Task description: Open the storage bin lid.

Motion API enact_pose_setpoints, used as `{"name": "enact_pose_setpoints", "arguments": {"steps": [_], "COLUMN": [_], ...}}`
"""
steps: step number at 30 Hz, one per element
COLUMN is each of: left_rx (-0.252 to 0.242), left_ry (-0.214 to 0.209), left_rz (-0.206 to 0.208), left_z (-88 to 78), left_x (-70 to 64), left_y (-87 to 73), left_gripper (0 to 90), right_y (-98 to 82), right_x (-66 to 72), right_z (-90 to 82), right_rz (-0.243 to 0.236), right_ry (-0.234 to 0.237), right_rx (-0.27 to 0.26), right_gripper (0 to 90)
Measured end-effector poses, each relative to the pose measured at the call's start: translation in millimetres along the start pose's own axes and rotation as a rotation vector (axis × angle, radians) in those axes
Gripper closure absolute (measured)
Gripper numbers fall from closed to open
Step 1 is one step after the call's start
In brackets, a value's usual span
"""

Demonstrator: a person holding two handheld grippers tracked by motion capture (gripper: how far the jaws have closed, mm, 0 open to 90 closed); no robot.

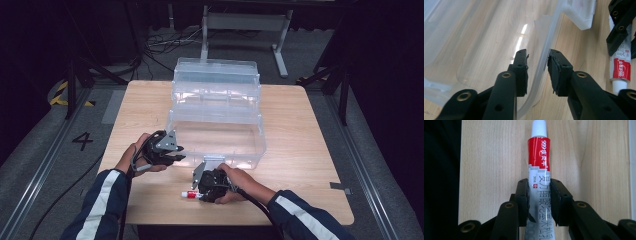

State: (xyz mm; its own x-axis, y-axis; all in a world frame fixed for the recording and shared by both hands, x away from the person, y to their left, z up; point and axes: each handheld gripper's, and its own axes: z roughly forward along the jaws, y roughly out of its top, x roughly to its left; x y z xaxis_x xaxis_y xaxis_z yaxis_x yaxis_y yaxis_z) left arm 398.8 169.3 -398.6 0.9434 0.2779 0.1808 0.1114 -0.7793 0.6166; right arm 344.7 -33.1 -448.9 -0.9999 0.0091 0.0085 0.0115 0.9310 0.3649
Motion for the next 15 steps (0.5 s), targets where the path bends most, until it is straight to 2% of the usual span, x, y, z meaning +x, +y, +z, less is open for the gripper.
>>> {"name": "enact_pose_setpoints", "arguments": {"steps": [2,5,6,9,10,15], "left_rx": [-0.012,-0.04,-0.04,-0.088,-0.107,-0.123], "left_ry": [0.025,0.068,0.068,0.096,0.121,0.147], "left_rz": [-0.011,-0.016,-0.016,-0.046,-0.053,-0.081], "left_z": [-4.3,-12.2,-12.2,-19.8,-25.5,-37.0], "left_x": [-1.1,-3.7,-3.7,-5.1,-6.4,-7.5], "left_y": [0.9,2.4,2.4,1.5,-0.3,-7.0], "left_gripper": [57.2,50.1,48.1,44.0,43.2,37.4], "right_y": [-4.8,-10.4,-10.4,-16.5,-20.2,-28.1], "right_x": [1.2,3.2,3.2,3.1,2.3,0.0], "right_z": [-1.7,-4.6,-4.6,-8.6,-12.5,-19.3], "right_rz": [-0.003,-0.012,-0.012,-0.011,-0.011,0.001], "right_ry": [0.005,-0.004,-0.004,-0.007,-0.011,-0.022], "right_rx": [-0.001,0.007,0.007,-0.005,-0.01,-0.024], "right_gripper": [70.9,70.9,70.9,71.0,71.0,71.0]}}
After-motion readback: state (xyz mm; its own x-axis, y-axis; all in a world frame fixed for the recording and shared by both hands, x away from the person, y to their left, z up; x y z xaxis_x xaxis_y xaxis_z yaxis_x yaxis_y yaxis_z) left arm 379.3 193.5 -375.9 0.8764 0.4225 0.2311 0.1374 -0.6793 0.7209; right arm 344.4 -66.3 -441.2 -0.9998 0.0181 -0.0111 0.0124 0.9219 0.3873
